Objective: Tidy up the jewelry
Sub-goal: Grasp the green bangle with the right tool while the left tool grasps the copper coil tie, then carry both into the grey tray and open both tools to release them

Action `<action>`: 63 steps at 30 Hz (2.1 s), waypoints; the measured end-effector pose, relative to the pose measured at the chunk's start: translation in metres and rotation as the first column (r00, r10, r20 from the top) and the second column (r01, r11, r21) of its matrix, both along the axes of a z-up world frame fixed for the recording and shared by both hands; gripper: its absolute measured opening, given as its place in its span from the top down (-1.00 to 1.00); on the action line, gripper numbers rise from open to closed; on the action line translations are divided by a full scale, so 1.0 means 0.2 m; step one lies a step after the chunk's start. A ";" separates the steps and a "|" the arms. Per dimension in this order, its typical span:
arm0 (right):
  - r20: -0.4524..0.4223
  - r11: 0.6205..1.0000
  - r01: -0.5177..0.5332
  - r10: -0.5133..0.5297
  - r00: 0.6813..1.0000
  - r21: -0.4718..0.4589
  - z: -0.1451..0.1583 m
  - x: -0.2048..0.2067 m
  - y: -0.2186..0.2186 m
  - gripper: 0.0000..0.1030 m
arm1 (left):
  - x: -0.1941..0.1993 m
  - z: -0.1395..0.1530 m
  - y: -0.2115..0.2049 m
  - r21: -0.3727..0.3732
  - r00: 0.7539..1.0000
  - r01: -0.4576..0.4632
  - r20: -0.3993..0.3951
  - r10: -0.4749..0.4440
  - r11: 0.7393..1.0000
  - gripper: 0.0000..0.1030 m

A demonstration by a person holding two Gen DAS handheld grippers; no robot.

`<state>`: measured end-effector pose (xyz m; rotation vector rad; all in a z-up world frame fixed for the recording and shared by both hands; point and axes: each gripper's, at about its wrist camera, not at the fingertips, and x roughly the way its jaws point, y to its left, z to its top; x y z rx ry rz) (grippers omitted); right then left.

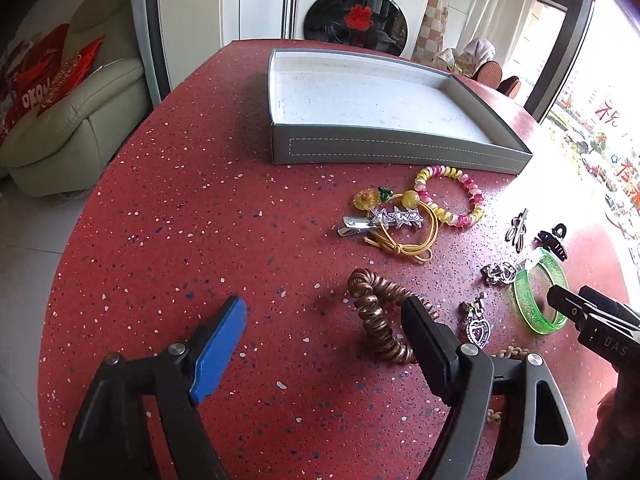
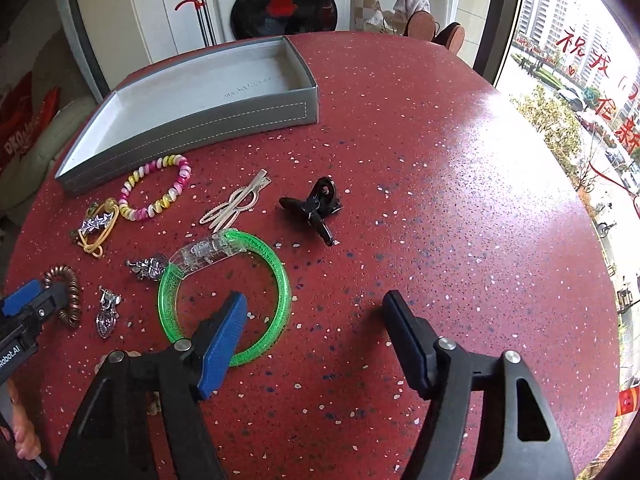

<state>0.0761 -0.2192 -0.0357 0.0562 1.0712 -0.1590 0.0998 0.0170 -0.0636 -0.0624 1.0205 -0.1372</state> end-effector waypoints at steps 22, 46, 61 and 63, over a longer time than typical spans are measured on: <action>0.073 0.988 -0.093 0.085 0.994 0.120 0.21 -0.02 0.04 0.85 | -0.02 0.16 0.05 -0.069 0.990 0.129 0.068 -0.125 0.989 0.43; 0.112 0.977 -0.147 0.131 0.985 0.152 0.44 0.93 0.08 0.85 | 0.79 0.46 -0.08 -0.047 0.986 0.119 0.126 -0.112 0.992 0.43; 0.021 0.987 -0.088 0.086 0.996 0.133 0.11 1.21 0.07 0.85 | 1.16 0.14 -0.20 0.073 0.995 0.080 0.060 -0.084 0.994 0.43; 0.007 0.988 -0.085 0.084 0.996 0.129 0.08 1.22 0.08 0.85 | 1.17 0.11 -0.21 0.086 0.995 0.077 0.053 -0.082 0.993 0.43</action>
